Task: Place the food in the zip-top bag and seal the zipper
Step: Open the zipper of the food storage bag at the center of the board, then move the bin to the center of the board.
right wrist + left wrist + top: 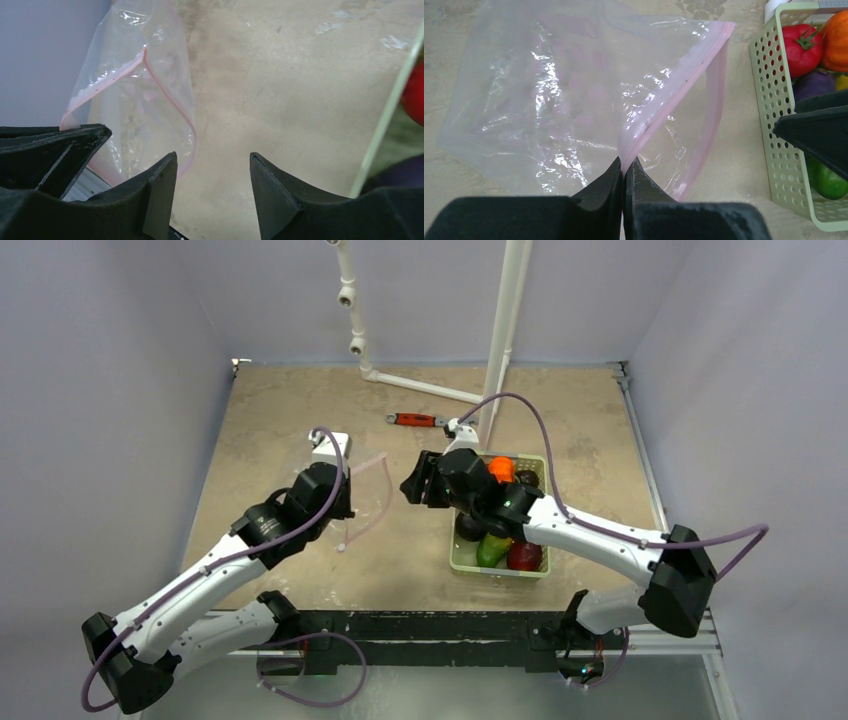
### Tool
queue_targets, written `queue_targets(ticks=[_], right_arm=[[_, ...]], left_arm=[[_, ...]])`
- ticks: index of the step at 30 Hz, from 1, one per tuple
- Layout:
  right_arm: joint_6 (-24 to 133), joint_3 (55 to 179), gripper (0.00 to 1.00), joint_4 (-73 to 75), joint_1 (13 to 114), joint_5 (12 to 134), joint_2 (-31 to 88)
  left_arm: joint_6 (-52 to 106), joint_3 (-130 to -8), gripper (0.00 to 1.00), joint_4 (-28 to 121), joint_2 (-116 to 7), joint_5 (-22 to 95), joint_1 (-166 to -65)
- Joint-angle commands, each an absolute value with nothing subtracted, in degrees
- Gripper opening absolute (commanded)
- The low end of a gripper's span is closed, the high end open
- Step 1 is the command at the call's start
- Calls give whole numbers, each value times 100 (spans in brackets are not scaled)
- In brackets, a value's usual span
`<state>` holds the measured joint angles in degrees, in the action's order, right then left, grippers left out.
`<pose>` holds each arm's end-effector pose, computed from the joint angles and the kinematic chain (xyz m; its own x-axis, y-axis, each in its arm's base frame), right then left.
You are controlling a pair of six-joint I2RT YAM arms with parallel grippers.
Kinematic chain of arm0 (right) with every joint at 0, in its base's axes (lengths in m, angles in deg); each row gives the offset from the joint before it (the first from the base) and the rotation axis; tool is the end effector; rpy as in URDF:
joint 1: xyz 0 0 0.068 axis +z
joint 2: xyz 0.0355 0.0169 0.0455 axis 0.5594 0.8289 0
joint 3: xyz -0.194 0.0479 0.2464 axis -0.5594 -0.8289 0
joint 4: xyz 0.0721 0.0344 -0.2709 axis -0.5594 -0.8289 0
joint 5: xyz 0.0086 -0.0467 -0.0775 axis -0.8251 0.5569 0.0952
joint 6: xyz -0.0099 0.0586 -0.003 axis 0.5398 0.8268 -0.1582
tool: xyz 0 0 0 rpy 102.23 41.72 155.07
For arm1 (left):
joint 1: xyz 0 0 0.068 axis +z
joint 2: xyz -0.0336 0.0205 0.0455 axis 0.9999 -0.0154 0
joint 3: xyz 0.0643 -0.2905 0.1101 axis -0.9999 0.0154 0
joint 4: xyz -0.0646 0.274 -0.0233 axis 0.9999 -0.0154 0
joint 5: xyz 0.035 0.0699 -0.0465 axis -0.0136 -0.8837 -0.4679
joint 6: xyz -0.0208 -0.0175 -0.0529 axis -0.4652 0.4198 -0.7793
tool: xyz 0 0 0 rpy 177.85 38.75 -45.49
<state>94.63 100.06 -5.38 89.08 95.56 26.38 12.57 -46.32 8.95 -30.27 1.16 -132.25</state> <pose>0.2015 0.2692 0.3273 -0.6624 0.2815 -0.6943 -0.2646 0.7790 0.5684 0.1480 -0.1115 0.3395 -0.5479 -0.0307 -0.8360 0.1129 0.9875 -0.1102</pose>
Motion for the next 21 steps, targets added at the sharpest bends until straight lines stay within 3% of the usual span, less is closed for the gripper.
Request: queue_targets(ticks=[1, 7, 10, 21], right_arm=[[9776, 10362, 59, -1663, 8886, 10379, 2270], [10003, 10590, 62, -2999, 8886, 11142, 1969], [10588, 10625, 68, -3564, 8886, 11449, 1805], [10596, 9945, 67, -3363, 8886, 10789, 1637]], left_arm=[[1270, -4499, 0, 1246, -2947, 199, -13203], [1284, -4415, 0, 1196, -2816, 294, -13207], [1269, -4376, 0, 1180, -2735, 349, -13201], [1281, -4349, 0, 1137, -2495, 370, -13207]])
